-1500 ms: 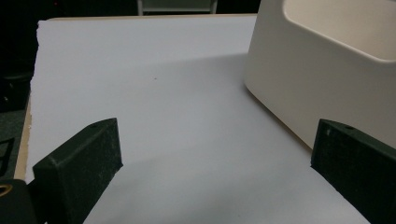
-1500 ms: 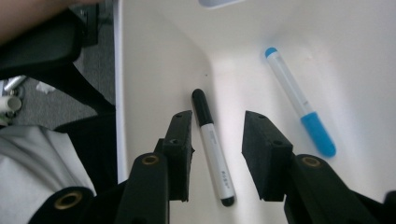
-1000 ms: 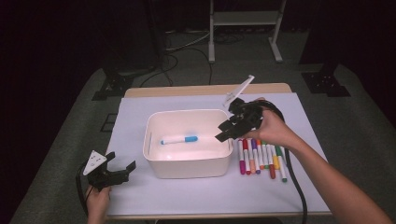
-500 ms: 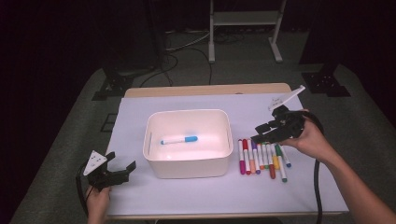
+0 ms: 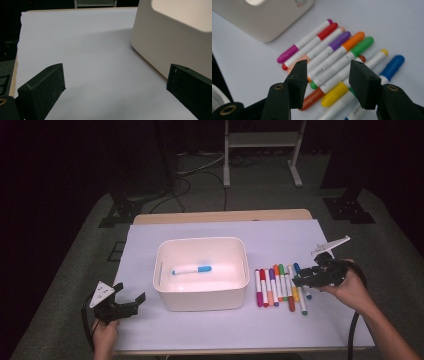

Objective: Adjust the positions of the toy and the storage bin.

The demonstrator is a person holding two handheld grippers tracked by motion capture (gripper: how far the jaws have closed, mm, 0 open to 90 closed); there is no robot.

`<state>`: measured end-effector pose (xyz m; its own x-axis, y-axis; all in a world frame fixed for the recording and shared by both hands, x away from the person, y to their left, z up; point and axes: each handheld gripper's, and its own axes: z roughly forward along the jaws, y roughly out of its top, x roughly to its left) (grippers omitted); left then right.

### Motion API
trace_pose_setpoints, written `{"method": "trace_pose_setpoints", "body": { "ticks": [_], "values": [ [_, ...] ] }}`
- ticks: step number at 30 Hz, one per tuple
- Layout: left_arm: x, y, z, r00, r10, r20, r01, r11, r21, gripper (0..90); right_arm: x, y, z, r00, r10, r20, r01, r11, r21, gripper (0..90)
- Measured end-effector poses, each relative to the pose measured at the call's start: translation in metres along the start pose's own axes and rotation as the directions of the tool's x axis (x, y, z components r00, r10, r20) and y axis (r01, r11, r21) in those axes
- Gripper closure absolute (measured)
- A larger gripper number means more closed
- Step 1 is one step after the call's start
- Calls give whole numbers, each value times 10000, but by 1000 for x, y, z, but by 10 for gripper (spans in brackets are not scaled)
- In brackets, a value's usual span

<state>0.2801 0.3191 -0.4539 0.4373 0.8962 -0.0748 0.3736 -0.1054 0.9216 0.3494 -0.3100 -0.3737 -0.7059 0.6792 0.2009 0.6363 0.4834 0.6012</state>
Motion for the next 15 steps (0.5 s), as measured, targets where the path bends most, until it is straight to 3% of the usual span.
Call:
{"method": "trace_pose_setpoints", "body": {
  "ticks": [8,15],
  "values": [
    [0,0,0,10000,29,-4,-29,10000,-14,5,-21,-24,12,9935,917,680,-935,9953,238,490],
    [-1,0,0,10000,57,5,-57,10000,-16,6,-33,-29,25,9828,1328,1286,-1398,9891,468,521]
  ]
}}
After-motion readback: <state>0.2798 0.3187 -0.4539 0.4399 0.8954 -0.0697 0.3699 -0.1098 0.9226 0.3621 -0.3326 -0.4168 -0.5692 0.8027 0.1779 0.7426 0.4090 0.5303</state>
